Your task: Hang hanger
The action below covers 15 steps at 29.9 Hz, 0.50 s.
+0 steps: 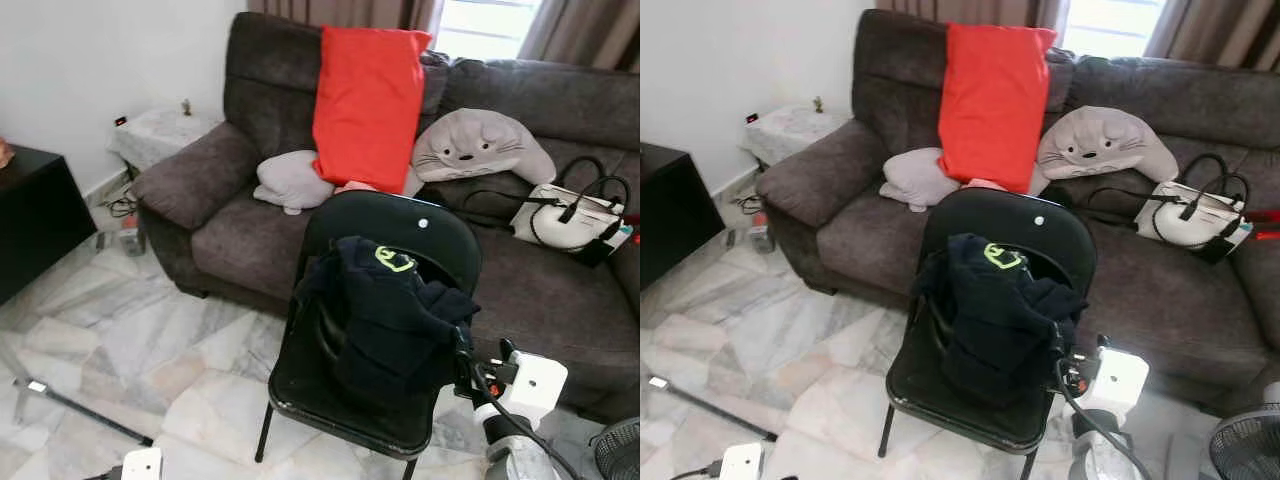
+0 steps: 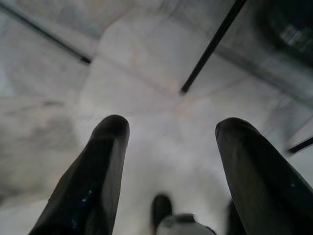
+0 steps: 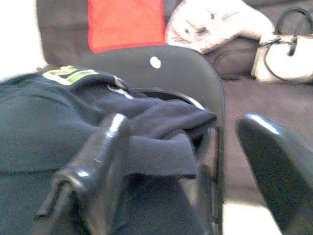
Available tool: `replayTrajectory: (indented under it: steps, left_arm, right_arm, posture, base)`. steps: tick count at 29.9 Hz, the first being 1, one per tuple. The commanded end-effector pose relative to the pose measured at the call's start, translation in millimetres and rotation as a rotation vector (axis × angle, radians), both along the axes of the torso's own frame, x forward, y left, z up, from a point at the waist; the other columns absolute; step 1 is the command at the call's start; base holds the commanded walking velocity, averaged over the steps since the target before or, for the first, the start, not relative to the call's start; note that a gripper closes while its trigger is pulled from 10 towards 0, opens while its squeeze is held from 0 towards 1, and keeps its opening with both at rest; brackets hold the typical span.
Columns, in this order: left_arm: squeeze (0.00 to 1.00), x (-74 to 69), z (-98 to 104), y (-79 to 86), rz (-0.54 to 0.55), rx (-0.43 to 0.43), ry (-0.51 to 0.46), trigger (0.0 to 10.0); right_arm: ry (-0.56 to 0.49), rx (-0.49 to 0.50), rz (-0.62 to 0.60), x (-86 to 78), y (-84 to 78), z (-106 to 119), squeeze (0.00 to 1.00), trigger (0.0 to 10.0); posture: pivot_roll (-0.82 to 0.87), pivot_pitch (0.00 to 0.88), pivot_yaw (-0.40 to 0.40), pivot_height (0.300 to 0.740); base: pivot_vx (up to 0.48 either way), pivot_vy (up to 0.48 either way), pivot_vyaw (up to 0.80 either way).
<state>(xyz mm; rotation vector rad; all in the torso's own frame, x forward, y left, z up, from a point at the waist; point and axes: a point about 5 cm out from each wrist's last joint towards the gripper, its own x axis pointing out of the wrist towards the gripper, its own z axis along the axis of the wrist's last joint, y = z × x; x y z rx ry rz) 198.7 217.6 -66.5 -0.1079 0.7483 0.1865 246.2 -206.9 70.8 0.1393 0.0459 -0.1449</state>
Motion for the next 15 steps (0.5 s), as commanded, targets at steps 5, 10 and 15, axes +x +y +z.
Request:
replayTrajectory:
  steps: [5, 10, 15]
  left_arm:
    - [0.0, -10.9, -2.9, 12.6, 0.058, 0.016, 0.02, 10.0]
    - [0.0, -12.1, -3.2, 14.4, 0.061, 0.022, 0.025, 10.0]
    - [0.0, -13.6, -3.4, 16.8, 0.065, 0.034, 0.031, 10.0]
  right_arm:
    - [-0.055, 0.002, 0.012, 2.9, 6.8, 11.6, 0.0, 10.0]
    - [-0.094, -0.196, 0.018, -13.5, -0.2, 27.0, 0.0, 10.0]
    - [-0.095, -0.407, -0.054, -40.8, -13.5, 42.9, 0.0, 10.0]
  posture:
    - [0.05, 0.0, -0.036, 0.74]
    - [0.05, 0.004, -0.034, 0.74]
    - [0.04, 0.009, -0.031, 0.74]
  base:
    - [0.0, 0.0, -0.32]
    - [0.0, 0.0, 0.0]
    - [0.0, 0.0, 0.0]
